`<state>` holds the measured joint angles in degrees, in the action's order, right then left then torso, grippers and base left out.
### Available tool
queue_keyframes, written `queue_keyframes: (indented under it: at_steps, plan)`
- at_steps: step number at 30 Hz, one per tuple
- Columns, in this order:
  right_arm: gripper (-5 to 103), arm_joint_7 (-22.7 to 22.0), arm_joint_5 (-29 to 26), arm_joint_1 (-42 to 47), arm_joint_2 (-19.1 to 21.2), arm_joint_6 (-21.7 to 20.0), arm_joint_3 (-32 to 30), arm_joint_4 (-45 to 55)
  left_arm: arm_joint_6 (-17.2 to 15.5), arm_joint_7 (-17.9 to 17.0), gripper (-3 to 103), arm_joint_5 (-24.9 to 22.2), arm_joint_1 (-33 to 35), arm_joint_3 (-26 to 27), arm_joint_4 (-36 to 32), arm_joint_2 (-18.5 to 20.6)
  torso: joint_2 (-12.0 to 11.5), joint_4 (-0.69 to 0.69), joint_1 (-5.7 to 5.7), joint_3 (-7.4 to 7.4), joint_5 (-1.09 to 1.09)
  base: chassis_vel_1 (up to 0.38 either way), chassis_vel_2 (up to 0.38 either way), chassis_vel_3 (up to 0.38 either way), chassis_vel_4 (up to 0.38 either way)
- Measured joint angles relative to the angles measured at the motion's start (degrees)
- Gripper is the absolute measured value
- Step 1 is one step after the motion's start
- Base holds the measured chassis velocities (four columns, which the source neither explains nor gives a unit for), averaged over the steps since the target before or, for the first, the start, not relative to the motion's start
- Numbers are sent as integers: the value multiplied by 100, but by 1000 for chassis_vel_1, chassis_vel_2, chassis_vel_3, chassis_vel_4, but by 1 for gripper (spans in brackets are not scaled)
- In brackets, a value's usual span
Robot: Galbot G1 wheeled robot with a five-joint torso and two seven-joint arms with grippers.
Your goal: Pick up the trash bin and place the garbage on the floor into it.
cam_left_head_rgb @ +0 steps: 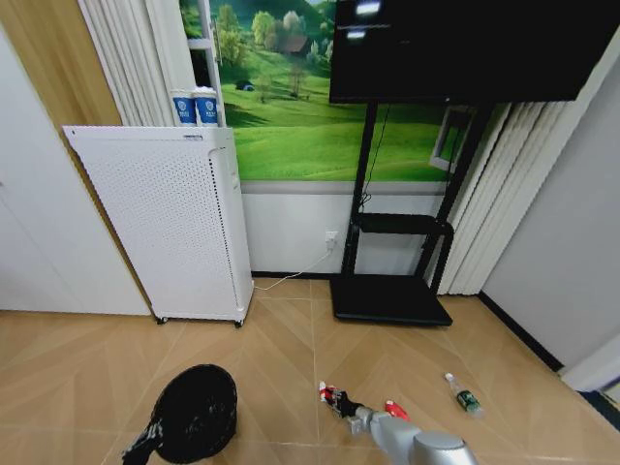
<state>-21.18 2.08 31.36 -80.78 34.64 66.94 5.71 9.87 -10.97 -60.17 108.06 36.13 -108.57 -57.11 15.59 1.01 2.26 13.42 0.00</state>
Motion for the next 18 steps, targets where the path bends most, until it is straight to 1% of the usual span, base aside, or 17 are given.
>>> queue_keyframes:
  at_steps: [2,3,4,6,11,12,13,15,18]
  plan:
    - [20,1,0,0,4,3,-1,-3,1,6,7,2,1,-2,0,-4,0,0,0,0,0,0,0,0,0]
    - [9,0,4,1,12,14,-4,-6,6,16,7,9,2,-8,0,-13,0,0,0,0,0,0,0,0,0]
    - [9,0,4,1,12,14,-4,-6,6,16,7,9,2,-8,0,-13,0,0,0,0,0,0,0,0,0]
    - [2,-16,8,2,27,23,-36,-6,8,23,7,15,-1,-13,2,-17,0,0,0,0,0,0,0,0,0]
    - [0,-49,4,-23,59,69,-163,59,10,26,7,18,-8,-15,9,-15,0,0,0,0,0,0,0,0,0]
    - [0,-57,-8,-39,70,107,-217,108,11,27,7,16,-8,-10,9,-9,0,1,0,0,-1,0,0,0,0]
    - [-2,-69,-35,-94,120,193,-291,269,11,31,7,10,-1,11,4,8,0,0,0,0,0,0,0,0,0]
    - [-2,-80,-43,-129,155,230,-301,373,13,31,7,11,1,23,1,16,0,-1,0,0,1,0,0,0,0]
    - [13,-160,-24,-212,290,315,-276,689,16,31,7,5,-3,48,-12,35,0,-1,0,0,0,0,0,0,0]
